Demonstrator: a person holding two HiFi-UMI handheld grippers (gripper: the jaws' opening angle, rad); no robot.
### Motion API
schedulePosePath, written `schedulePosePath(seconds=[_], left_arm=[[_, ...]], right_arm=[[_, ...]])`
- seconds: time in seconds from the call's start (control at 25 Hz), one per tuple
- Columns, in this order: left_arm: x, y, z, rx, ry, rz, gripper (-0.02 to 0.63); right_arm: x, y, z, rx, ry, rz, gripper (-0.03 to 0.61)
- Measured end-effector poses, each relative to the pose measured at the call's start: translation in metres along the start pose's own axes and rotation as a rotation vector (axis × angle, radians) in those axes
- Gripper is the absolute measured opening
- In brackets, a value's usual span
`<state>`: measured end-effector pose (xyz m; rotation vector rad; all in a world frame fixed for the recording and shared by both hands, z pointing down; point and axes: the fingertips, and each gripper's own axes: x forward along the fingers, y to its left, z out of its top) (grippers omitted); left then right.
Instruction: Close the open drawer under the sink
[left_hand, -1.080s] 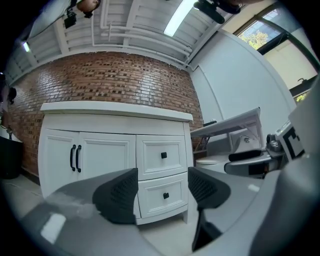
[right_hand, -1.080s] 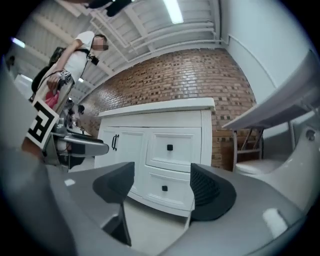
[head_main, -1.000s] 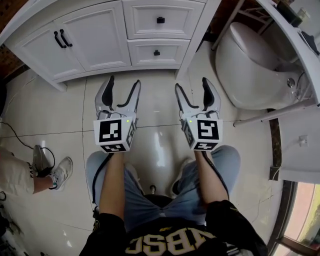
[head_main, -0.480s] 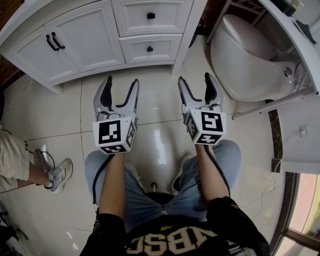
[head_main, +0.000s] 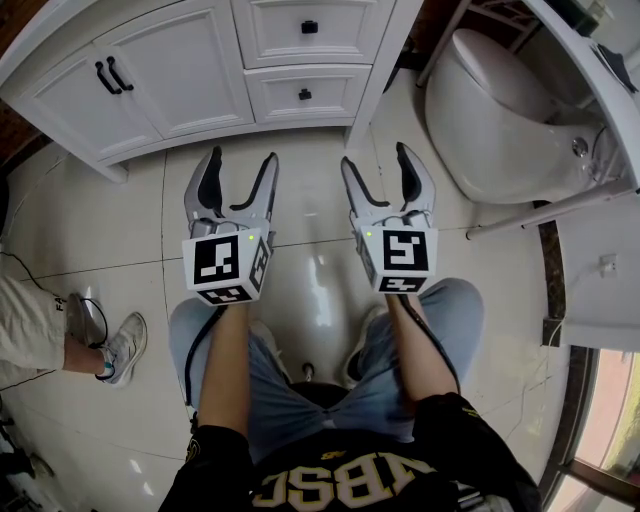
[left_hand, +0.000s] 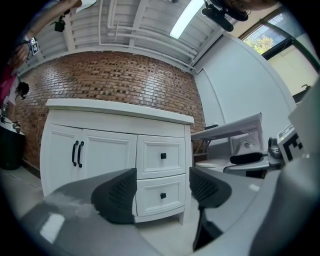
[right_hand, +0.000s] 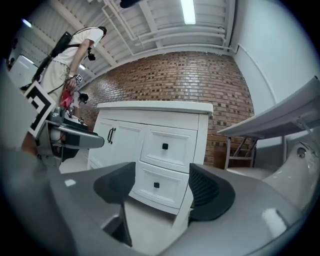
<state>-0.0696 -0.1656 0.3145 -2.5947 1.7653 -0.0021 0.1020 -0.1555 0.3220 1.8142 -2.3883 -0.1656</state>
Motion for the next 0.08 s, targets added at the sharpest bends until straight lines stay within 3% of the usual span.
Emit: schedulePosePath(seconds=[0.08], left_arm=[[0.0004, -0.0003, 0.0015, 0.002, -0.004, -0.004, 0.333]], right_arm=[[0.0009, -0.0005, -0.0004, 0.008, 0.0, 0.001, 0.328]])
